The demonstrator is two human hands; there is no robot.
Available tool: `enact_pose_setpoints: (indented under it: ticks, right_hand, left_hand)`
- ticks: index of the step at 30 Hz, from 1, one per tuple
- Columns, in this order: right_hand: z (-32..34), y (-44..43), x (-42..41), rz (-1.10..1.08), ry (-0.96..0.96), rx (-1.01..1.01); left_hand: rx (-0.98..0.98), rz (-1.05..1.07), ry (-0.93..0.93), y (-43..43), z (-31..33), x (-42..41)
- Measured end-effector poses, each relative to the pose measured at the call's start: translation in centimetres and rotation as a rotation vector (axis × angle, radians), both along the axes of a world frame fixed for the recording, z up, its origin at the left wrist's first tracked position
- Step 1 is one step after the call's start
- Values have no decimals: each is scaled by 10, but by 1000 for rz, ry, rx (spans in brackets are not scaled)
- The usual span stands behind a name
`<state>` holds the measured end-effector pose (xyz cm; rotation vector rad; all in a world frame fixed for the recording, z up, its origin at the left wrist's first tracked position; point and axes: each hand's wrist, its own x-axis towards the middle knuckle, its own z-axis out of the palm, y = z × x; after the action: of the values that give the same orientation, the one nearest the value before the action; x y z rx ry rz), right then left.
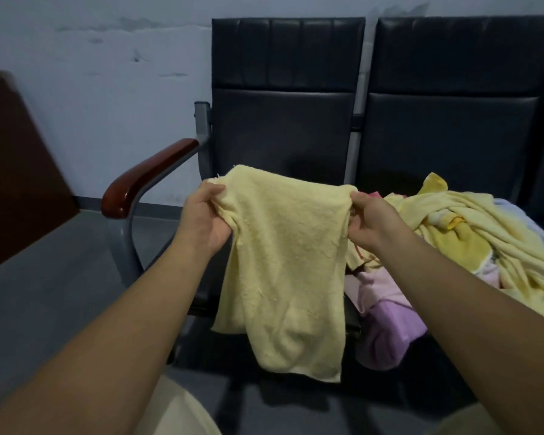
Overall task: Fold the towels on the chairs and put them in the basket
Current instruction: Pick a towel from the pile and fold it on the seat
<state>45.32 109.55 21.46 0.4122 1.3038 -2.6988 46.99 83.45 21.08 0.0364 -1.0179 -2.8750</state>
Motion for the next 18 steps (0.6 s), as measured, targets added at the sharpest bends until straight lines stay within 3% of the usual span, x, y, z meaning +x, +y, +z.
enact_pose_setpoints:
  ticks: [6,10,11,14,15,18]
  right_hand:
    - [64,2,-3,-23,114,194]
    - [103,5,-1,84,216,271]
    - [110,6,1,60,267,373]
    - [121,11,6,-179,427,1031]
    - [123,12,7,-243,472,1170]
    - [126,13,6,-268,532,1248]
  left_hand:
    - [-55,185,-14,-12,55,1]
    - [-122,223,-14,-21,93,8]
    - [-220,254,-23,-26,98,10]
    - [-729,426,-27,-45,108,12]
    - [-854,471,-10,-51,110,15]
    - [-1074,498,-4,-58,114,20]
